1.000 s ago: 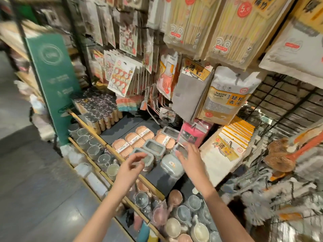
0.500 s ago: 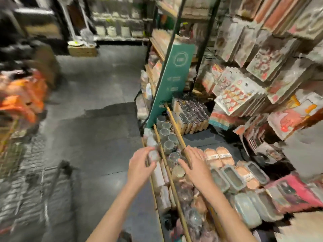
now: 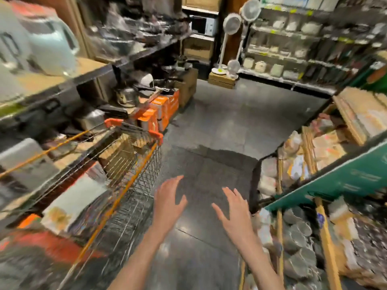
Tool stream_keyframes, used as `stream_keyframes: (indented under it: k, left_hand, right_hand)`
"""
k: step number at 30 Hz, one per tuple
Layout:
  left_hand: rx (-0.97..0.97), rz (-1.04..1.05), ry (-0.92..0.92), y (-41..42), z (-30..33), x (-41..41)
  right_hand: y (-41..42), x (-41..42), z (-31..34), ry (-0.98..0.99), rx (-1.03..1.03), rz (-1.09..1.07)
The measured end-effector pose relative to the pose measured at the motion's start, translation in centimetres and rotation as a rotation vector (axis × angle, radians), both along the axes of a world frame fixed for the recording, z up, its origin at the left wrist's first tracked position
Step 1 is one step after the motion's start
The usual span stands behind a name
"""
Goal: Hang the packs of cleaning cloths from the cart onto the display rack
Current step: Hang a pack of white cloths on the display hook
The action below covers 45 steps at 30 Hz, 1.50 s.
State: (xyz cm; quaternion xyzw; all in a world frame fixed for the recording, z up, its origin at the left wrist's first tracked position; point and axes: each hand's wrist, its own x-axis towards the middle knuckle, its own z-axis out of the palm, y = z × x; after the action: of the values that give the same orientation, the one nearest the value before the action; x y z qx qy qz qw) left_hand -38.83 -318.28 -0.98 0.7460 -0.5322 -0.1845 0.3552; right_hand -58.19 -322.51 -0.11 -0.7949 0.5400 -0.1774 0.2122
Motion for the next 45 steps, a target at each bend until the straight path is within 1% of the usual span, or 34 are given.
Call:
stream_keyframes:
  k: [3, 5, 9, 14, 17, 21, 23, 25, 29, 31, 34, 37, 39, 42, 45]
  left_hand:
    - [-0.020, 0.113, -0.034, -1.9, -0.8, 6.0]
    - [-0.044, 0.211, -0.016, -2.5, -1.1, 9.5]
    - [0.015, 0.416, 0.031, -3.5, -1.5, 14.5]
    - [0.104, 0.642, -0.009, -5.7, -2.7, 18.4]
    - [0.131, 0.806, 0.089, -7.4, -3.2, 20.1]
    - [0.182, 0.963, 0.098, -9.1, -3.4, 20.8]
    - [0.173, 1.055, 0.139, -9.4, -3.6, 21.7]
    - [0.176, 1.169, 0.195, -8.9, -3.7, 22.6]
    - [0.198, 1.397, 0.253, -6.2, -4.8, 23.5]
    - [0.223, 1.478, 0.256, -4.6, -5.9, 24.2]
    - [0.262, 1.562, 0.307, -2.7, -7.8, 25.4]
    - [0.188, 1.652, 0.383, -1.1, -10.0, 27.3]
    - [0.069, 1.740, 0.461, -0.3, -11.6, 29.3]
    - [-0.082, 1.844, 0.542, 0.0, -14.3, 33.1]
    - [-0.204, 1.976, 0.698, -0.5, -17.0, 35.5]
  right_hand:
    - [-3.6, 6.2, -0.7, -0.030, 0.012, 0.086]
    - [-5.6, 10.1, -0.9, -0.046, 0.032, 0.147]
    - [-9.1, 16.7, -1.4, -0.015, 0.064, 0.294]
    - [-14.2, 23.1, -3.1, 0.028, 0.104, 0.494]
    - [-17.4, 26.8, -4.1, 0.017, 0.083, 0.638]
    - [-20.8, 31.0, -3.9, 0.031, 0.190, 0.862]
    - [-22.0, 33.9, -3.4, 0.049, 0.180, 0.960]
    - [-22.4, 37.3, -3.6, 0.095, 0.158, 1.053]
    - [-20.7, 42.8, -5.7, 0.115, 0.123, 1.241]
    - [-19.2, 45.2, -6.7, 0.137, 0.145, 1.301]
    - [-16.8, 48.3, -8.2, 0.167, 0.166, 1.348]
    - [-14.4, 50.7, -10.5, 0.223, 0.203, 1.394]
    - [-12.9, 52.3, -11.8, 0.269, 0.247, 1.401]
    - [-11.5, 55.5, -14.4, 0.296, 0.238, 1.437]
    - [-10.6, 58.5, -16.8, 0.347, 0.283, 1.451]
